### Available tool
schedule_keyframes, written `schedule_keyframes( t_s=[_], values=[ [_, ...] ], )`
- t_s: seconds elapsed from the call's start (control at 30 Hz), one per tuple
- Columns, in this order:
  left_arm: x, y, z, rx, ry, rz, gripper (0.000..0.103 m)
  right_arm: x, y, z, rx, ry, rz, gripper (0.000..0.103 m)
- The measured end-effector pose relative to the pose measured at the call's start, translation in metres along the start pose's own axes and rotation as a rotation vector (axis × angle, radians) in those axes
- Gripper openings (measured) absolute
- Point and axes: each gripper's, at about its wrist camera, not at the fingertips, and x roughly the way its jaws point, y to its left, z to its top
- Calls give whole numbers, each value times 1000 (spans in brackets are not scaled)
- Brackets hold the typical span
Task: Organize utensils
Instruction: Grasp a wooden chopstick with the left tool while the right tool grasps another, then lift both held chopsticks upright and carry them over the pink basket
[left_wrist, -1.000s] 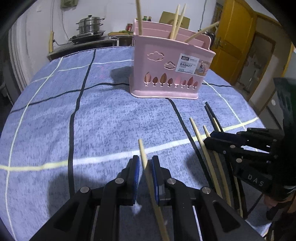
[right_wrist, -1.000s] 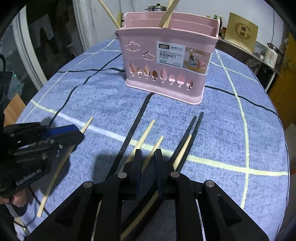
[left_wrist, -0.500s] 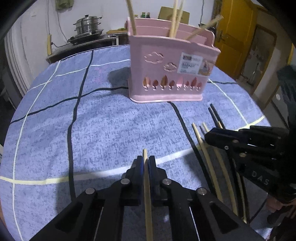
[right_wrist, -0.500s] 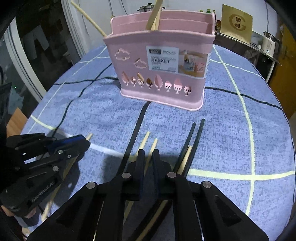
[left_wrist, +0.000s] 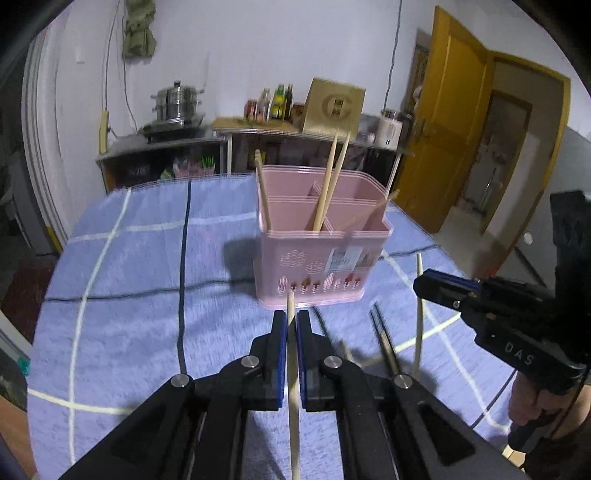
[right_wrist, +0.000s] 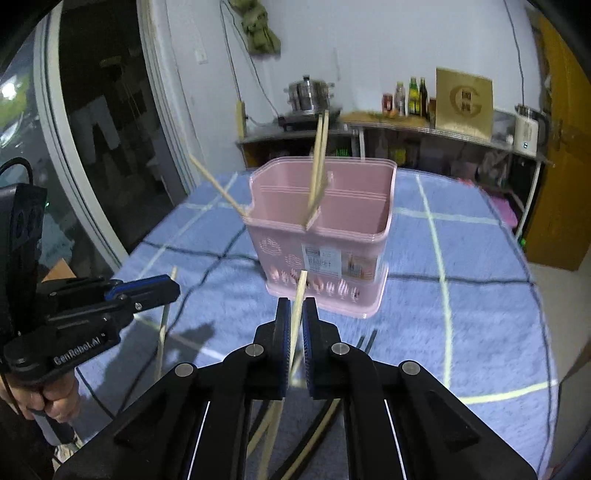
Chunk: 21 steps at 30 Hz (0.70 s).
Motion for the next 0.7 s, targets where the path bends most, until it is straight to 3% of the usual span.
schedule_keyframes(
  t_s=[0.27,0.7],
  values=[
    [-40,-9,17,20,-89,-23,5,-29,8,8,-12,-89,11,5],
    [-49,-12,14,23,-88,-34,5,-40,10,4,-24,-111,15,5]
  ],
)
